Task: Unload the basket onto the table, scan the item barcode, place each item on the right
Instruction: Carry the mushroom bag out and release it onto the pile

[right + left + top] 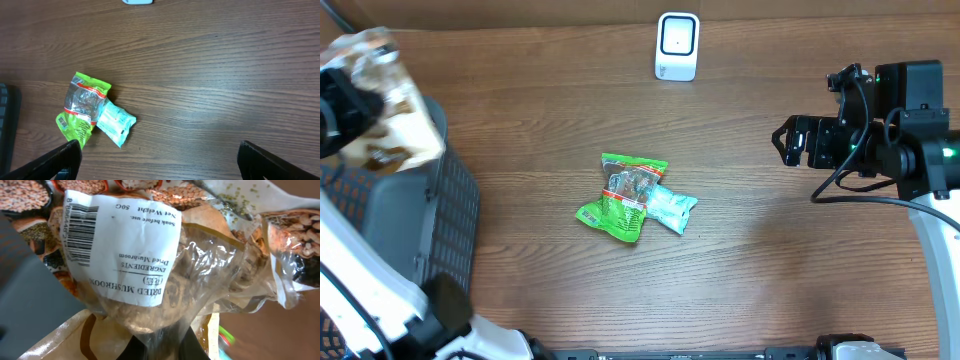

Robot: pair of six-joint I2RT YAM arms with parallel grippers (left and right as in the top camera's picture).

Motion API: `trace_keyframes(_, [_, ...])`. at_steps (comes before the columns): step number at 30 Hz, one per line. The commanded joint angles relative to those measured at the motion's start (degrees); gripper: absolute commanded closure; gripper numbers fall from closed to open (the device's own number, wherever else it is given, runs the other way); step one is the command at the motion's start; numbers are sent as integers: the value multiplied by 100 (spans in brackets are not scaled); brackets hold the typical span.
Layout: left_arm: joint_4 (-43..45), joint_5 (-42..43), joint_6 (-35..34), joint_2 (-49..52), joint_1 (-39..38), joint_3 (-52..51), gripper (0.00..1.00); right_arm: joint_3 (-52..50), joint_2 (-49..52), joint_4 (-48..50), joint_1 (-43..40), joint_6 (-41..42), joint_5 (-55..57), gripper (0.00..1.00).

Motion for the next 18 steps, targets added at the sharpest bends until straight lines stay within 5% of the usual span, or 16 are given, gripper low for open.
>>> trace_keyframes(1, [-28, -190, 173, -334, -1008, 111, 96, 103, 2, 42, -15, 2, -52, 0])
trace_keyframes(5, [-24, -796, -55, -260, -2288, -293, 96, 103, 2, 61, -15, 4, -52, 0])
trace_keyframes(8, [44, -1672, -901, -9, -3427, -1108, 96, 103, 2, 55, -15, 4, -52, 0])
trace_keyframes(18, [1740, -1718, -1604, 767, -5536, -3703, 96, 103, 2, 55, -15, 2, -50, 0])
